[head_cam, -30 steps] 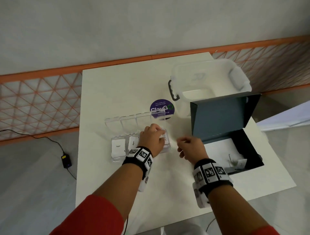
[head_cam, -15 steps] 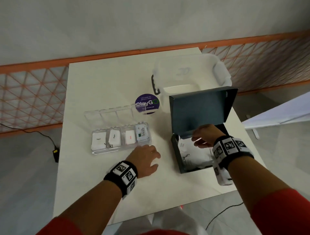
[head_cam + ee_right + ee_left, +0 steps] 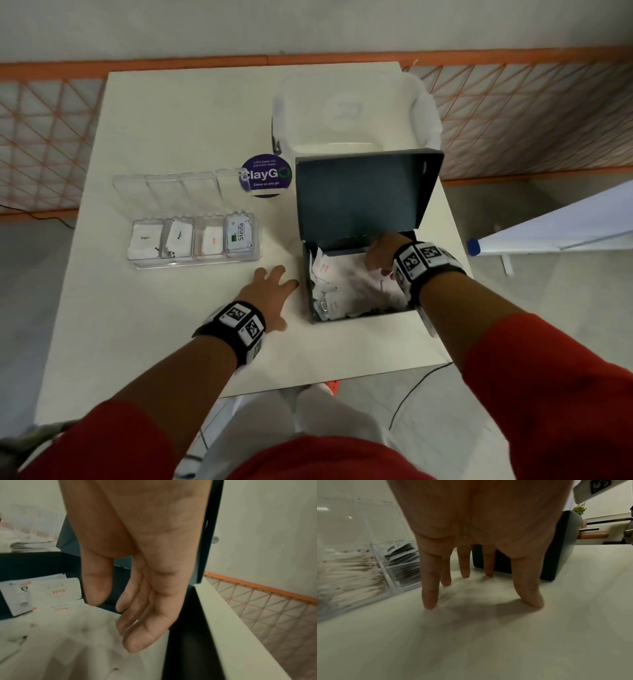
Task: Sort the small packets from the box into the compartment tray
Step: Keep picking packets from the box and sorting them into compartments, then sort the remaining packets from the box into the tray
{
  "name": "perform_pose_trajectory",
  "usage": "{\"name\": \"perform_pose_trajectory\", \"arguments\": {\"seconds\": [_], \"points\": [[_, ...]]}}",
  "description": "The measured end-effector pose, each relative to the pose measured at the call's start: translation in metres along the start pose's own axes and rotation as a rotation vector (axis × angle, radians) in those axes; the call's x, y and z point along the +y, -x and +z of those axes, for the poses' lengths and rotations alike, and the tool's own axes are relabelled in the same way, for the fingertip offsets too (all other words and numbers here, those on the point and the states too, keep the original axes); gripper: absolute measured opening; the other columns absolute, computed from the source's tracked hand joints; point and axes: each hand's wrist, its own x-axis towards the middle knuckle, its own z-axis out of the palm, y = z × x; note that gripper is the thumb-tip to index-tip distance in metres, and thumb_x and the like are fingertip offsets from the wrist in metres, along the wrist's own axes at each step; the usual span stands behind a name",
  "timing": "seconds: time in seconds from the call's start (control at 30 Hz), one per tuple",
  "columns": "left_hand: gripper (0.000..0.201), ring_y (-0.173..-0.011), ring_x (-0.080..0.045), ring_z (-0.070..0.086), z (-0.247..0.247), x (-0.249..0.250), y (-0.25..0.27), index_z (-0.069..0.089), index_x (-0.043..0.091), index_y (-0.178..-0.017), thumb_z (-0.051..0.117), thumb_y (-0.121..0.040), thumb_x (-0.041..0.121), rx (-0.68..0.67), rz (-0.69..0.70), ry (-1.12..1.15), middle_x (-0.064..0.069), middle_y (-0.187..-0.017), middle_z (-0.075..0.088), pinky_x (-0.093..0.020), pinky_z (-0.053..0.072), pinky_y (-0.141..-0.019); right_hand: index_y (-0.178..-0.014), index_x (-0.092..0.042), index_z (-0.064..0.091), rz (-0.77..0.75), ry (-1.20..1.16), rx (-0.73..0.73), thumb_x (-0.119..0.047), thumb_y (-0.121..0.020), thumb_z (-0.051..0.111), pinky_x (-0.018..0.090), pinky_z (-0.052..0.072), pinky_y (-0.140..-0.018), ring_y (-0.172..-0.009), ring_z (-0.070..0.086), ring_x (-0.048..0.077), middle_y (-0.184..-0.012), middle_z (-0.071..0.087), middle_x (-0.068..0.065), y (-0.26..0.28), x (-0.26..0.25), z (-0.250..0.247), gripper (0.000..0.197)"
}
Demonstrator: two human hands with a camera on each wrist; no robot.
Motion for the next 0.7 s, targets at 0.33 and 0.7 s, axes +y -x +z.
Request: {"name": "perform_pose_trajectory", "arguments": {"seconds": [0.33, 0.7], "points": [[0.08, -0.134, -0.033, 0.02, -0.001, 0.009, 0.0, 0.033, 0.027, -0.142, 0.077, -0.075, 0.032, 0.031, -0.04, 0.011, -0.004, -0.153, 0.012, -0.042, 0.046, -0.096, -0.105, -0.012, 0.07, -0.172, 0.63, -0.024, -0.018, -0.088, 0.066, 0.034, 0.052, -0.079, -0.089, 0.067, 0.027, -0.099, 0.069, 0.011, 0.018, 0.017, 0.009, 0.018], [0.079, -0.132, -0.031, 0.024, 0.003, 0.002, -0.004, 0.038, 0.031, -0.139, 0.079, -0.071, 0.035, 0.066, -0.03, 0.029, 0.0, -0.152, 0.015, -0.04, 0.048, -0.089, -0.092, -0.018, 0.075, -0.216, 0.644, -0.234, -0.017, -0.073, 0.073, 0.035, 0.058, -0.084, -0.086, 0.069, 0.027, -0.096, 0.074, 0.005, 0.012, -0.013, 0.03, 0.02]]}}
